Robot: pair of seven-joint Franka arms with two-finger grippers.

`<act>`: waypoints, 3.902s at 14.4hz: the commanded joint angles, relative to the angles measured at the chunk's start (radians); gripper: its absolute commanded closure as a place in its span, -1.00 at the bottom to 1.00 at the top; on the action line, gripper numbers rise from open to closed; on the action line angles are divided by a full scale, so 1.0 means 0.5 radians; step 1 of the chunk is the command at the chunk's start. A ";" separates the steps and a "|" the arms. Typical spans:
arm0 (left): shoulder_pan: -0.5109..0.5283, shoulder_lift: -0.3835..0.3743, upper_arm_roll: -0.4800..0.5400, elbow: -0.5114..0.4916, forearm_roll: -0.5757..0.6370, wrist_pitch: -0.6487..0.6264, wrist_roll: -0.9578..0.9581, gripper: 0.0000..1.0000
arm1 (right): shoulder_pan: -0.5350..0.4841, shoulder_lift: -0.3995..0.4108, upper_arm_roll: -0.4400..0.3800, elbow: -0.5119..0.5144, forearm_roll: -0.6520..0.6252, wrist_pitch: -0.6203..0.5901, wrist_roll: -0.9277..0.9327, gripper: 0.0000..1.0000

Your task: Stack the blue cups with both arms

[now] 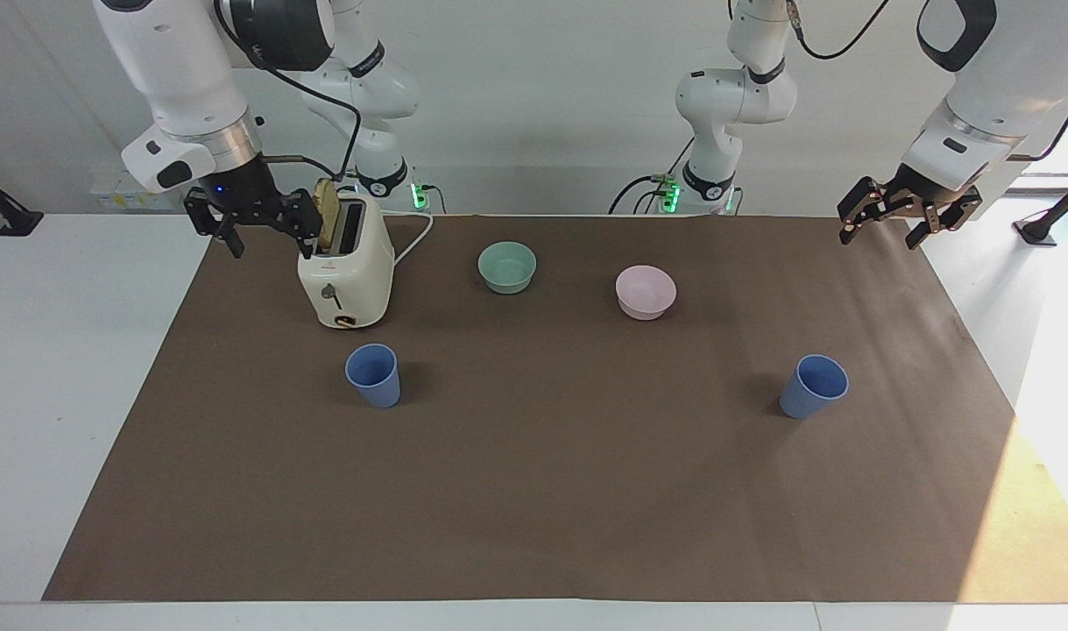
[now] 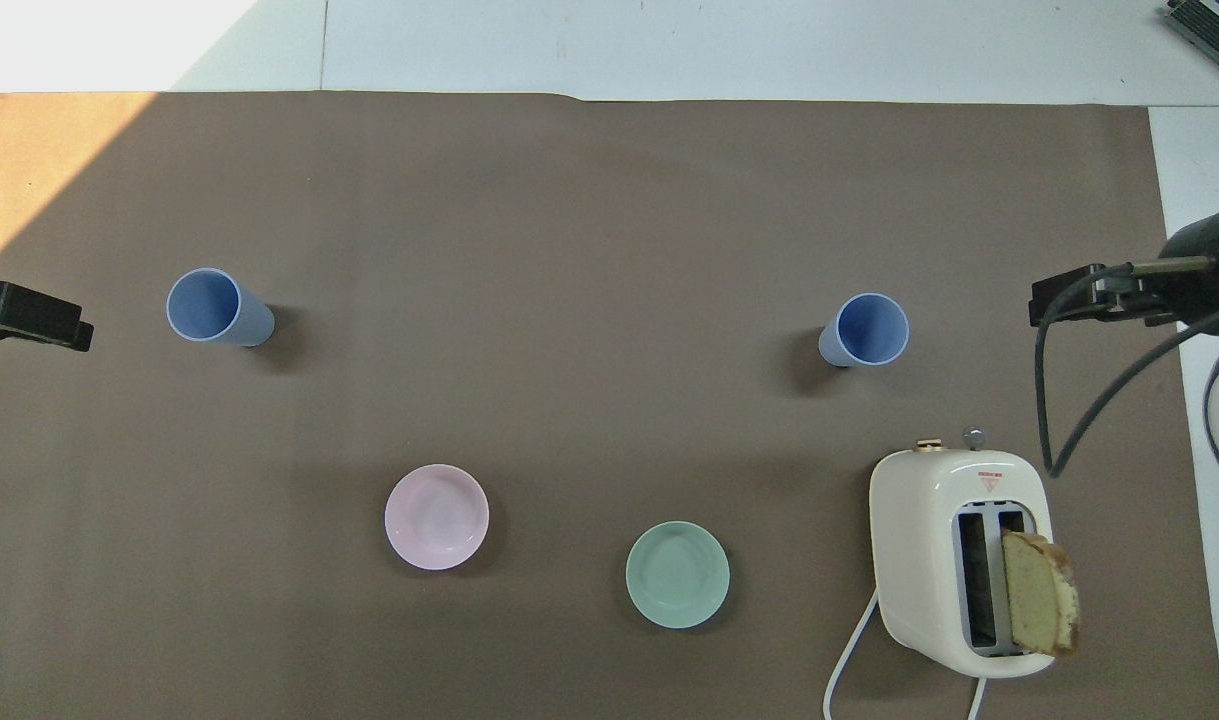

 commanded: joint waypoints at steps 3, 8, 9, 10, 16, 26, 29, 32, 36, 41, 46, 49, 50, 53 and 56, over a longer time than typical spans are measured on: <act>-0.010 -0.051 0.002 -0.053 0.026 0.000 0.007 -1.00 | -0.015 -0.041 0.008 -0.044 0.005 0.016 0.009 -1.00; -0.013 -0.048 -0.001 -0.050 0.026 0.016 -0.005 -1.00 | -0.015 -0.041 0.008 -0.041 0.005 0.016 0.009 -1.00; -0.013 -0.048 0.002 -0.050 0.026 0.016 -0.005 -1.00 | -0.018 -0.041 0.008 -0.041 0.005 0.016 0.009 -1.00; -0.013 -0.048 -0.001 -0.050 0.026 0.019 -0.005 -1.00 | -0.015 -0.041 0.008 -0.044 0.005 0.016 0.009 -1.00; -0.013 -0.048 -0.001 -0.050 0.026 0.019 -0.005 -1.00 | -0.018 -0.041 0.008 -0.041 0.005 0.016 0.009 -1.00; -0.013 -0.048 -0.004 -0.050 0.026 0.019 -0.005 -1.00 | -0.018 -0.041 0.008 -0.041 0.005 0.016 0.009 -1.00; -0.013 -0.048 -0.001 -0.047 0.026 0.022 -0.005 -1.00 | -0.015 -0.041 0.008 -0.044 0.005 0.016 0.009 -1.00; -0.013 -0.048 -0.004 -0.050 0.026 0.022 -0.005 -1.00 | -0.015 -0.041 0.008 -0.041 0.005 0.016 0.009 -1.00; -0.013 -0.048 -0.004 -0.050 0.026 0.022 -0.008 -1.00 | -0.018 -0.041 0.008 -0.041 0.005 0.016 0.009 -1.00; -0.013 -0.048 -0.017 -0.047 0.026 0.022 -0.008 -1.00 | -0.015 -0.041 0.008 -0.044 0.005 0.016 0.009 -1.00; -0.016 -0.045 -0.029 -0.044 0.023 0.022 -0.008 -1.00 | -0.018 -0.041 0.008 -0.044 0.005 0.016 0.009 -1.00; -0.016 -0.048 -0.029 -0.050 0.023 0.016 -0.005 -1.00 | -0.015 -0.041 0.008 -0.041 0.005 0.016 0.009 -1.00; -0.016 -0.048 -0.029 -0.050 0.023 0.016 -0.011 -1.00 | -0.018 -0.041 0.008 -0.041 0.005 0.016 0.009 -1.00; -0.013 -0.051 -0.029 -0.053 0.023 0.022 -0.005 -1.00 | -0.015 -0.041 0.008 -0.044 0.005 0.016 0.009 -1.00; 0.005 -0.051 -0.029 -0.074 0.023 0.141 0.001 -1.00 | -0.015 -0.041 0.008 -0.044 0.005 0.016 0.009 -1.00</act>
